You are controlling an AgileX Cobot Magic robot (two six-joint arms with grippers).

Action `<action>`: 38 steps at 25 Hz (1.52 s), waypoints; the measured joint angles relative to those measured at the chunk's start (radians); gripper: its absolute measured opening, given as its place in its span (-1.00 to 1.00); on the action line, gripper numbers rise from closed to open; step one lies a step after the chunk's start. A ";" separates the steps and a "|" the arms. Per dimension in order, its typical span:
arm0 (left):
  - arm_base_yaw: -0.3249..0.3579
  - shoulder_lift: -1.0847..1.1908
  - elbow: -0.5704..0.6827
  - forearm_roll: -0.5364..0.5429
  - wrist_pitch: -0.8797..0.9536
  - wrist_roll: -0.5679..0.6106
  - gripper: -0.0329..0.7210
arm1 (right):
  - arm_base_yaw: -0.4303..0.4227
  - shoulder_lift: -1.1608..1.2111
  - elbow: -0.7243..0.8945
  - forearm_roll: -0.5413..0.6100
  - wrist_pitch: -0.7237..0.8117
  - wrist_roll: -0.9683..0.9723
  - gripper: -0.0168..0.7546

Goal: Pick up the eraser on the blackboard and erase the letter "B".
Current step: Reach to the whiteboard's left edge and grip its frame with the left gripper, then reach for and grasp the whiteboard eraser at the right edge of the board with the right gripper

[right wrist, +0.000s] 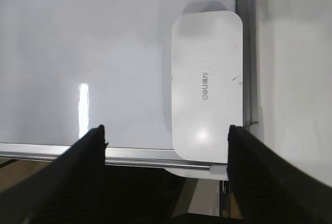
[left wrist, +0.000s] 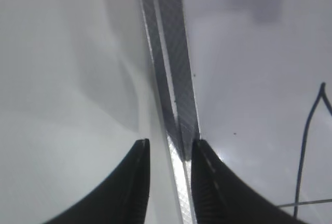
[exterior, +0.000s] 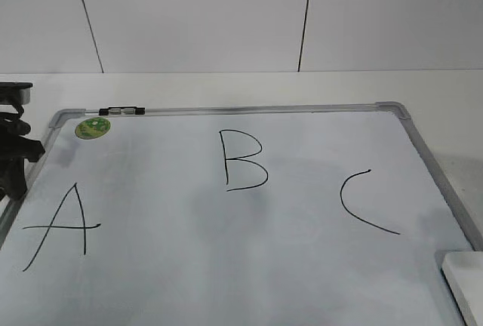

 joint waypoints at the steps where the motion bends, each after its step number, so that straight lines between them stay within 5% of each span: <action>1: 0.000 0.006 0.000 0.000 0.000 0.000 -0.39 | 0.000 0.000 0.000 0.000 -0.005 0.000 0.56; 10: 0.000 0.020 -0.006 -0.002 0.004 0.000 -0.47 | 0.000 0.000 0.000 0.000 -0.014 0.000 0.56; 17: 0.000 0.033 -0.016 -0.023 0.022 -0.007 -0.81 | 0.000 -0.059 0.000 -0.053 -0.005 0.003 0.56; 38: 0.000 0.034 -0.020 -0.041 0.024 -0.017 -0.83 | 0.011 -0.050 -0.074 -0.132 0.092 0.015 0.56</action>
